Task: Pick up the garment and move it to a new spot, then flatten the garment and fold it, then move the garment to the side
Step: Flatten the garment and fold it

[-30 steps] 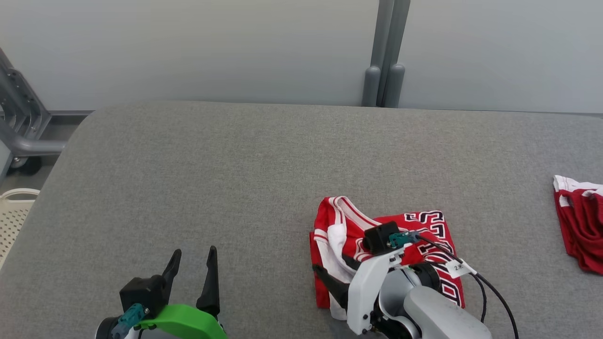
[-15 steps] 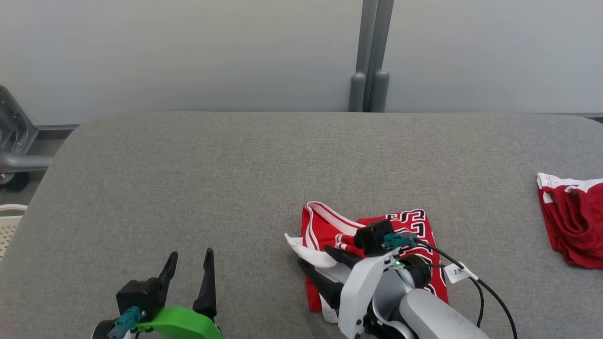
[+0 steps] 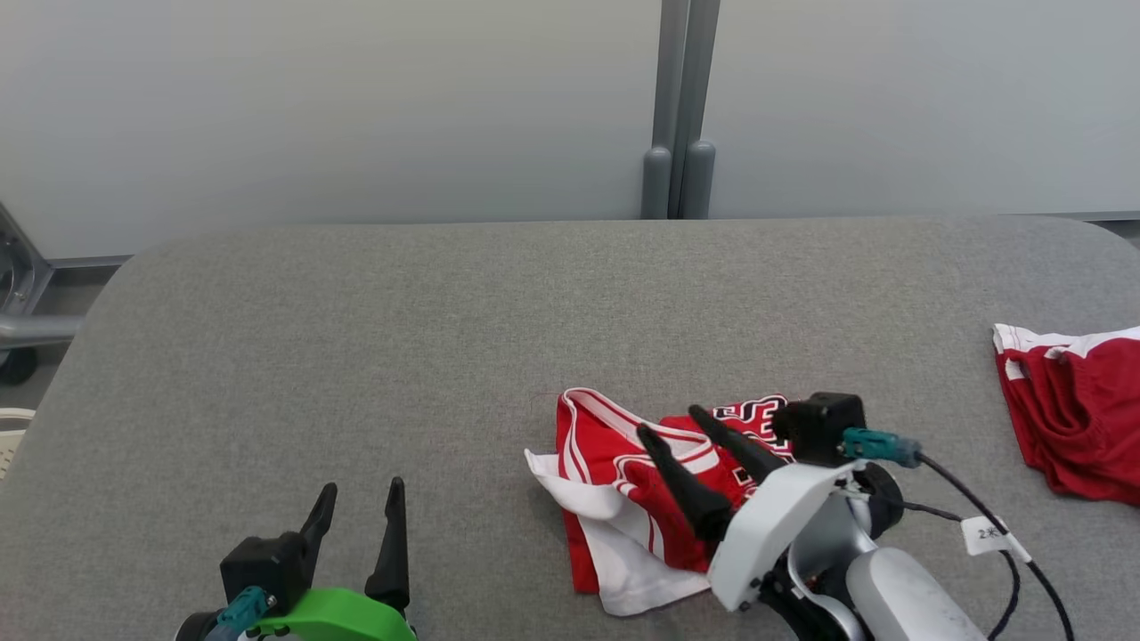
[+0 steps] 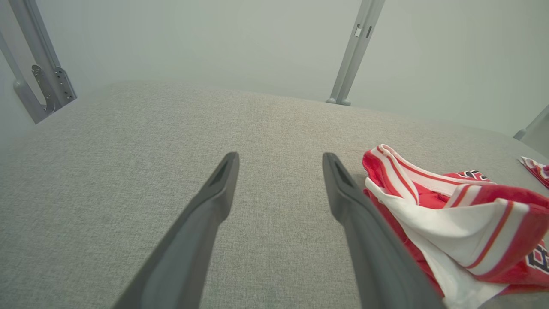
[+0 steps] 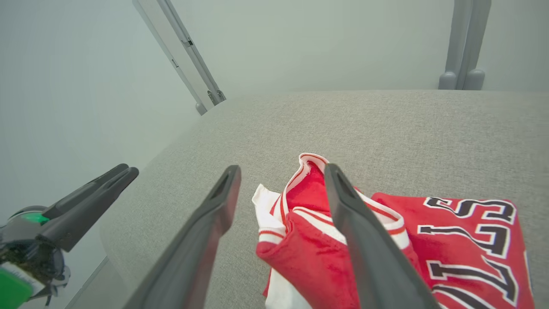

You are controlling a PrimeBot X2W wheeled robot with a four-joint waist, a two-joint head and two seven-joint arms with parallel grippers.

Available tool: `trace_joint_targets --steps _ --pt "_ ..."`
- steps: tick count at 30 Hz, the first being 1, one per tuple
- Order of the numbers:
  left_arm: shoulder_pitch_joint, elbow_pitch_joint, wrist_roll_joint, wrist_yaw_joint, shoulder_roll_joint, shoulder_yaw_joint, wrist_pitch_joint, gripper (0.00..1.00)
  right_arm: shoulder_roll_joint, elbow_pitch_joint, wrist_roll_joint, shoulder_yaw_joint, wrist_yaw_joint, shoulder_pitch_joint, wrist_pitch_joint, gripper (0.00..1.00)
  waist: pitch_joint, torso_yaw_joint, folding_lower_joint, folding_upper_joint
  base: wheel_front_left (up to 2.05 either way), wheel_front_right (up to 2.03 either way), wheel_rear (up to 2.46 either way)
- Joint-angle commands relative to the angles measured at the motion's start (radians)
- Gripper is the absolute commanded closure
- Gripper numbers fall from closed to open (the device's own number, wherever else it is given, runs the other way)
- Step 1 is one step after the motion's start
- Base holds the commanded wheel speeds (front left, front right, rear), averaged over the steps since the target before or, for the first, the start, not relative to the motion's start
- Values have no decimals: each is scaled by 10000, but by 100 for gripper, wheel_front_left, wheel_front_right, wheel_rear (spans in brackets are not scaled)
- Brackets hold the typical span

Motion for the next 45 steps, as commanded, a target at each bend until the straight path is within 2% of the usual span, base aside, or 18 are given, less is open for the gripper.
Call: trace_joint_targets --steps 1,9,10,12,13,14,20,21,24,33,38,45 --pt "56 -26 0 37 76 -6 -4 0 -26 -157 -134 -168 0 155 38 0 -9 0 0 43 0 0 0" --pt "16 -71 30 27 102 -81 28 0 -24 -733 -744 -2018 0 741 -45 0 -14 97 0 43 0 0 0" --pt "3 -78 29 20 113 -89 32 0 -22 -564 -836 -2309 0 832 -93 51 6 144 0 43 0 0 0" --pt "-21 -88 37 25 124 -92 30 0 -21 -391 -938 -2535 0 842 -197 67 33 196 0 43 0 0 0" --pt "-33 -96 42 29 130 -95 31 0 -24 -273 -973 -2626 0 869 -246 81 49 224 0 43 0 0 0" --pt "-54 -120 60 58 144 -93 29 0 -25 -37 -922 -2790 0 904 -400 100 75 278 0 43 0 0 0" --pt "-165 -245 120 106 211 -34 -4 0 -24 1082 -1390 -3177 0 713 -971 100 168 570 0 43 0 0 0" --pt "-193 -314 144 147 240 -14 -6 0 -22 1569 -1395 -3193 0 582 -1146 100 203 707 0 43 0 0 0" --pt "-218 -388 155 166 258 -3 10 0 -24 2045 -1397 -3114 0 403 -1325 100 239 859 0 43 0 0 0" --pt "-320 -556 172 239 358 33 65 0 -27 4618 -1090 -2740 0 -644 -2070 100 351 1638 0 43 0 0 0" --pt "-277 -600 131 274 432 92 53 0 -25 5554 -392 -1728 0 -1038 -2527 100 356 1930 0 43 0 0 0" --pt "-239 -635 67 319 494 192 4 0 -31 6043 761 204 0 -1384 -2957 100 345 2048 0 43 0 0 0"
